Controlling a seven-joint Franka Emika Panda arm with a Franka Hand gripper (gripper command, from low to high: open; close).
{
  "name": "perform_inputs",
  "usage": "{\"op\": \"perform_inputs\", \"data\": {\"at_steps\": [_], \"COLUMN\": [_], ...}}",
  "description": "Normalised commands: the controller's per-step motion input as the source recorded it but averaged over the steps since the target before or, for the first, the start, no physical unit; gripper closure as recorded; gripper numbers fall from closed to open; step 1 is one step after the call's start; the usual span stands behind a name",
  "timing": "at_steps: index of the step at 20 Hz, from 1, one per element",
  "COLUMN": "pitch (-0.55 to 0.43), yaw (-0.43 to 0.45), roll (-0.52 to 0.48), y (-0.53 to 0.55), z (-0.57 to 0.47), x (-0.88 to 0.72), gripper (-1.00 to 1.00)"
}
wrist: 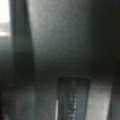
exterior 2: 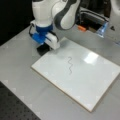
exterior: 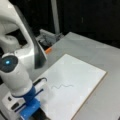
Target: Erasing curve lines
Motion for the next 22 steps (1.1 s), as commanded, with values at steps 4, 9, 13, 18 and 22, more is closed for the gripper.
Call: {"op": "perform_inputs", "data": {"at_steps": [4,9,13,18,22], "pitch": [0.144,0.158,0.148,0.121,0.075], "yaw": [-0.078,-0.003,-0.02,-0.046,-0.044], "roll": [-0.028,-0.042,-0.016,-0.087,-0.095], "y": [0.09,0.09,0.12,0.15,0.19], "z": [0.21,0.24,0.23,0.15,0.02], "x": [0.06,0.05,0.04,-0.01,-0.1], "gripper": [1.0,1.0,1.0,1.0,1.0]}}
